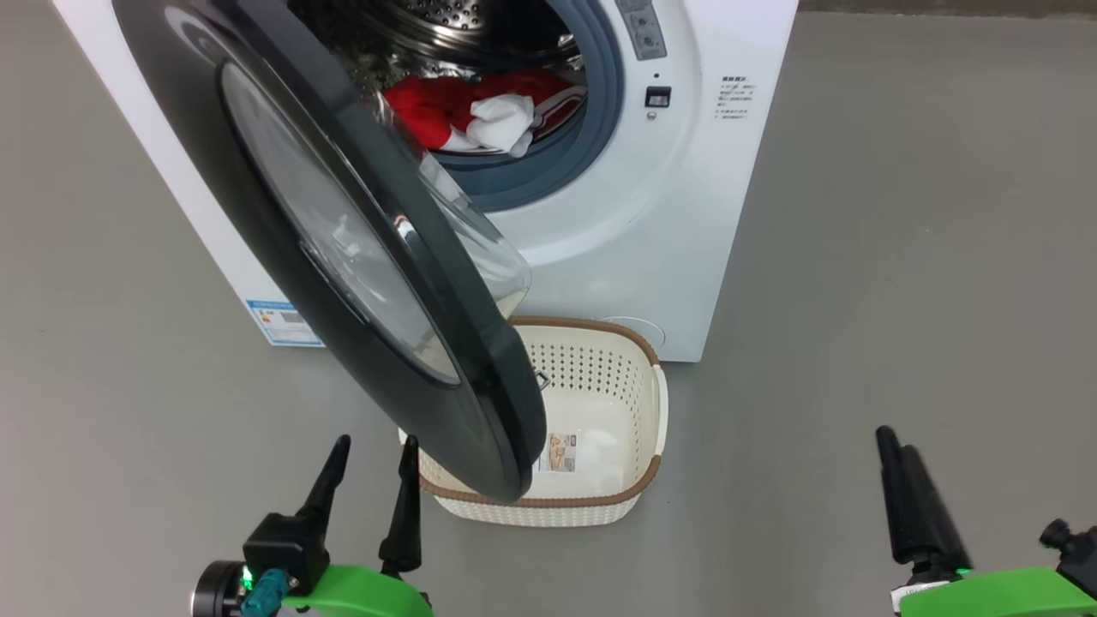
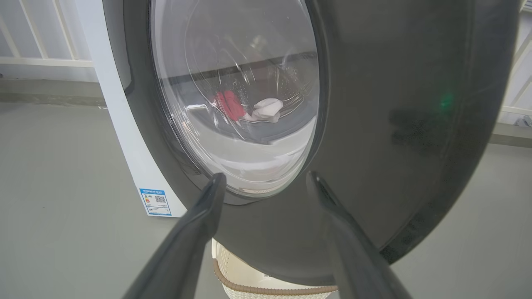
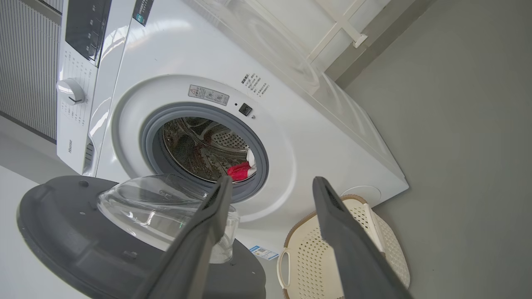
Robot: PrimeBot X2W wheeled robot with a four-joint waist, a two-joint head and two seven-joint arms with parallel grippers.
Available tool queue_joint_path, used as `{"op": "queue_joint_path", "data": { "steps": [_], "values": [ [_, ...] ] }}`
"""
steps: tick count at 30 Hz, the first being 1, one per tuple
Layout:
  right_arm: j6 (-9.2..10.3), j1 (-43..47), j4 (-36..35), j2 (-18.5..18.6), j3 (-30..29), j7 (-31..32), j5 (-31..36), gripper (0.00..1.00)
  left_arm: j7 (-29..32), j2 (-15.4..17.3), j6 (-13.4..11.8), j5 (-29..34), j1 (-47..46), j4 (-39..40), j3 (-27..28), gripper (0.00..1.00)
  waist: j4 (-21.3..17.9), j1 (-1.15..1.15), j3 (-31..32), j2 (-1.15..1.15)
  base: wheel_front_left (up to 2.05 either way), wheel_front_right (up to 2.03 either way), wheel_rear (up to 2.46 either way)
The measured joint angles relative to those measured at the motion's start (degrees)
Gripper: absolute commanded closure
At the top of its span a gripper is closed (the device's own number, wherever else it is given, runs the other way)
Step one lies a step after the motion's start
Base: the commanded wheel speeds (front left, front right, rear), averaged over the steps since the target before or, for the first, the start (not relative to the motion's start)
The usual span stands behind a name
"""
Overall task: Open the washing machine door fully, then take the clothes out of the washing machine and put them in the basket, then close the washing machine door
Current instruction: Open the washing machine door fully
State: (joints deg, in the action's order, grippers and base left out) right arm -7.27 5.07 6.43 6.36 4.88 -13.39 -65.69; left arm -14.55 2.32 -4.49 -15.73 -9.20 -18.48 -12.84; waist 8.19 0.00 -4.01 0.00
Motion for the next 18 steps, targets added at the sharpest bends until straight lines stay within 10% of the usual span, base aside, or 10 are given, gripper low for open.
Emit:
{"op": "queue_joint_path", "data": {
  "steps": [18],
  "values": [
    [-0.01,1.6,-5.9,-3.4,-10.7,-1.3,46.9,0.0,0.0,0.2,0.5,0.5,1.4,-0.5,0.8,0.0,-1.0,0.0,2.3,0.0,0.0,0.0,0.0]
  ]
}}
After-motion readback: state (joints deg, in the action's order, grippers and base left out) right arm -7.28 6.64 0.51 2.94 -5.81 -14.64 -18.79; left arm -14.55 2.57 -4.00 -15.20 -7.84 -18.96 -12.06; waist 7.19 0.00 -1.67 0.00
